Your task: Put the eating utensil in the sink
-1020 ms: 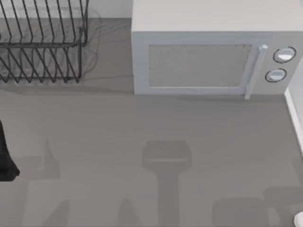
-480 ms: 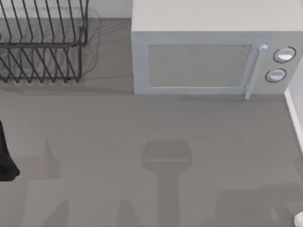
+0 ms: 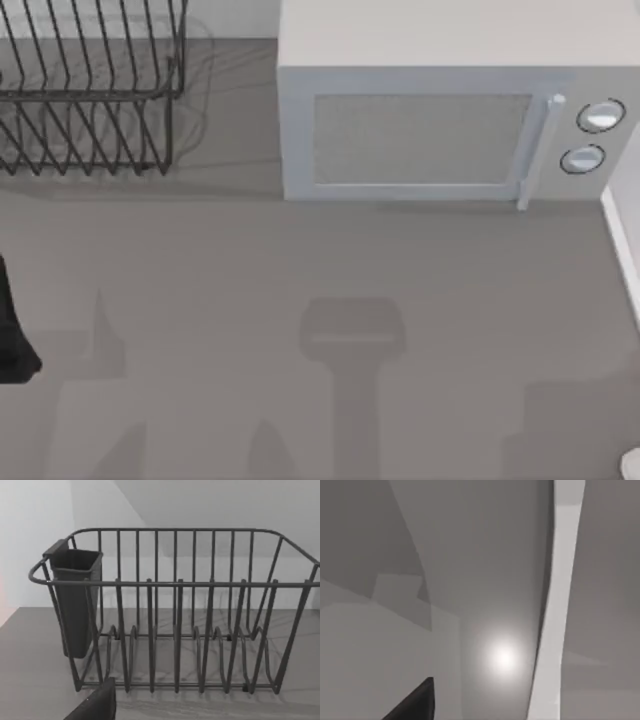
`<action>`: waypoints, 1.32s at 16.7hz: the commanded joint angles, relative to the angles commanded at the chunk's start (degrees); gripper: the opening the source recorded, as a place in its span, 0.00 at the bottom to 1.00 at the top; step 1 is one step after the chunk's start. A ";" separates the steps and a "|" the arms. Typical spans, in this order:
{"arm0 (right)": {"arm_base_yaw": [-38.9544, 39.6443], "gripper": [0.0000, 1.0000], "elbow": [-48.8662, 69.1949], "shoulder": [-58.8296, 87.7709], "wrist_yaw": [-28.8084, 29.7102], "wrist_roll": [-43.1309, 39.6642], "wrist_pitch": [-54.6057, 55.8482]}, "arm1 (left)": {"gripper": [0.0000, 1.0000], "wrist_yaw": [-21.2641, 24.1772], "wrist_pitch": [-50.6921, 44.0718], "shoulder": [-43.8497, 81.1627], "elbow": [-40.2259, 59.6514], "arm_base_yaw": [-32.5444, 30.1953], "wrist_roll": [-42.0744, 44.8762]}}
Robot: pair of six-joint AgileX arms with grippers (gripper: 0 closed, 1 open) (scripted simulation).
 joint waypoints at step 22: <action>-0.03 0.10 -6.55 5.83 -0.01 0.02 12.06 | 1.00 0.00 0.00 0.00 0.00 0.00 0.00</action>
